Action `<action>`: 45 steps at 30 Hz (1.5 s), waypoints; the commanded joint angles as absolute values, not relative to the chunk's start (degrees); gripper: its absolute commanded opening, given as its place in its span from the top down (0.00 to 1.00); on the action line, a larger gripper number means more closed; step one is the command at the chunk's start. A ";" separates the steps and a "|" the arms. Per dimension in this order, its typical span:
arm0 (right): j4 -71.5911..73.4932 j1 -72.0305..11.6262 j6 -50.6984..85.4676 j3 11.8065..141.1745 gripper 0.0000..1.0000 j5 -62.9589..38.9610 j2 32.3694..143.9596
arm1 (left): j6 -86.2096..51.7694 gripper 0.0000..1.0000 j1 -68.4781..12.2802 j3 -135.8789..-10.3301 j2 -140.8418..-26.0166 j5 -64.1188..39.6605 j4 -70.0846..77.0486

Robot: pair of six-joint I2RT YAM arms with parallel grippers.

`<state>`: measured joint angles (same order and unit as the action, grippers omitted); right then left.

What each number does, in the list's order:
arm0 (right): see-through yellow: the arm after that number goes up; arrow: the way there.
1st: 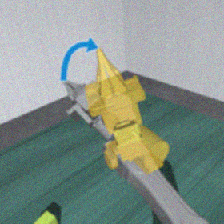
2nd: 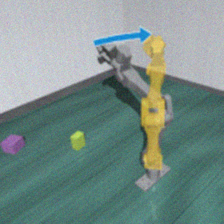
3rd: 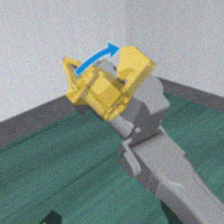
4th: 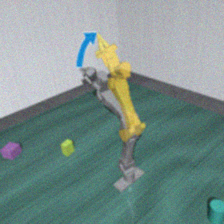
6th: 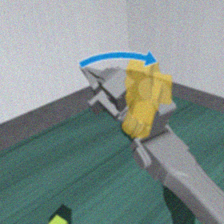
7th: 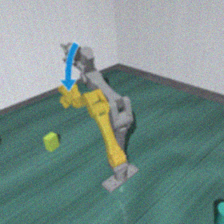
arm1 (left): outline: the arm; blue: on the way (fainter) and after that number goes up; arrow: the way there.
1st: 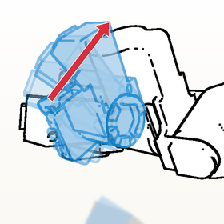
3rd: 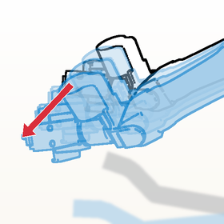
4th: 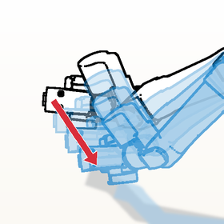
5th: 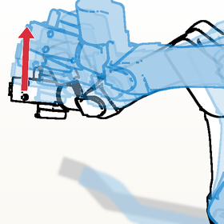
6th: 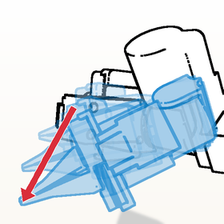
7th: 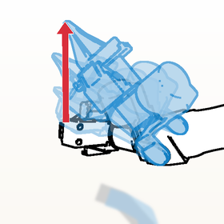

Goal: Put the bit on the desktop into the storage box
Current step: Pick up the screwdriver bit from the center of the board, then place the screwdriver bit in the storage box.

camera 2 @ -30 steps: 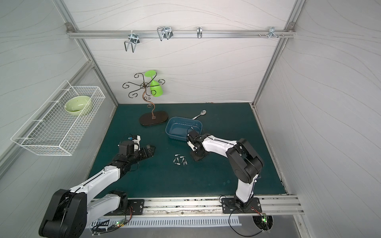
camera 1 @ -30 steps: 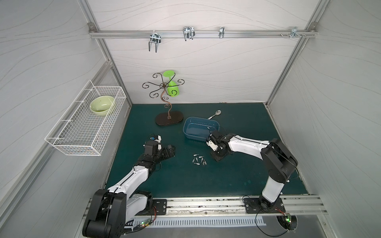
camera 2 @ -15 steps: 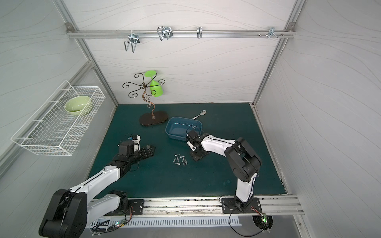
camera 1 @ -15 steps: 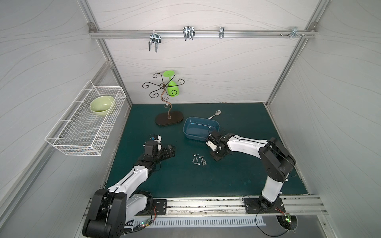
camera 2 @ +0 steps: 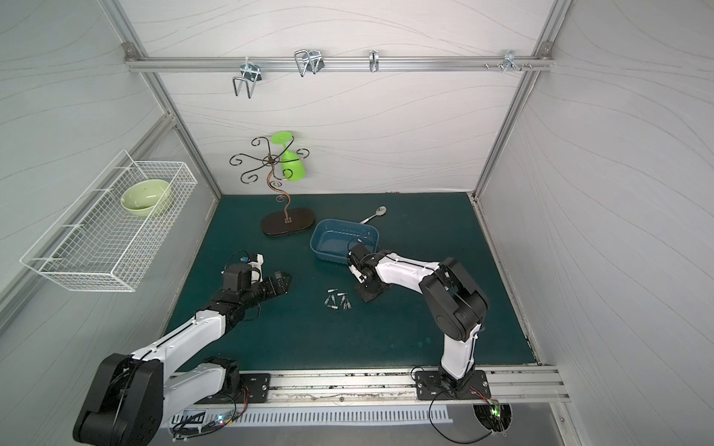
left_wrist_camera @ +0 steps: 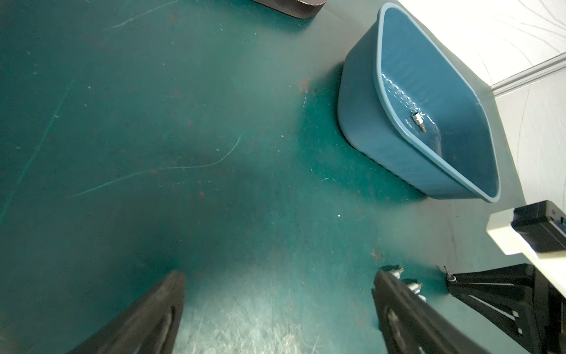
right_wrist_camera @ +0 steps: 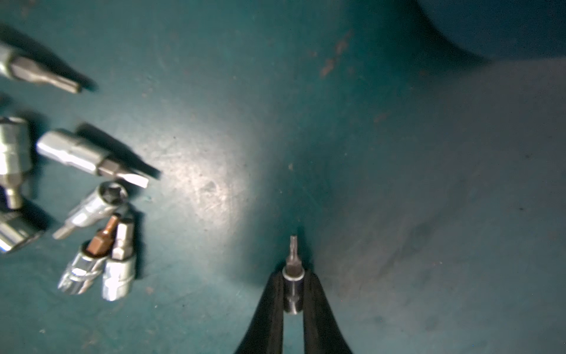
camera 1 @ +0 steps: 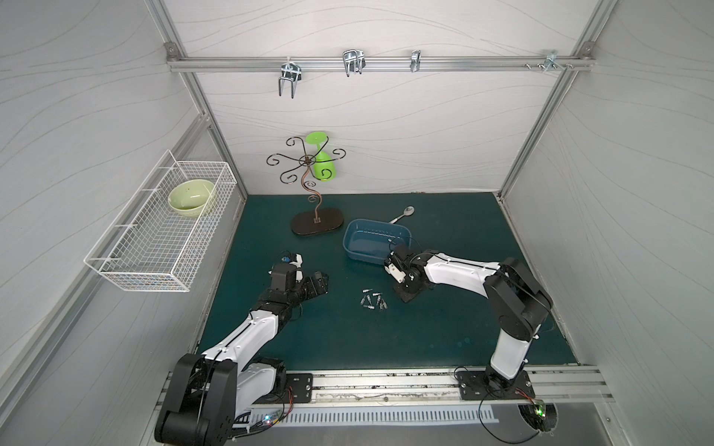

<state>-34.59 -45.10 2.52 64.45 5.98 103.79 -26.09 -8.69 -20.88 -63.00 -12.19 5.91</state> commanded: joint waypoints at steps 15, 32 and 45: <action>-34.30 -45.45 5.03 67.31 0.92 -0.03 97.54 | -25.22 0.01 -8.84 -23.11 -62.73 -11.92 7.12; -26.05 -37.48 8.18 80.25 0.93 -4.28 104.15 | -25.27 0.01 -8.81 -22.88 -62.38 -11.95 7.08; -22.50 -35.77 8.95 88.36 0.92 -4.28 114.37 | -25.22 0.01 -8.83 -22.92 -62.36 -11.98 7.21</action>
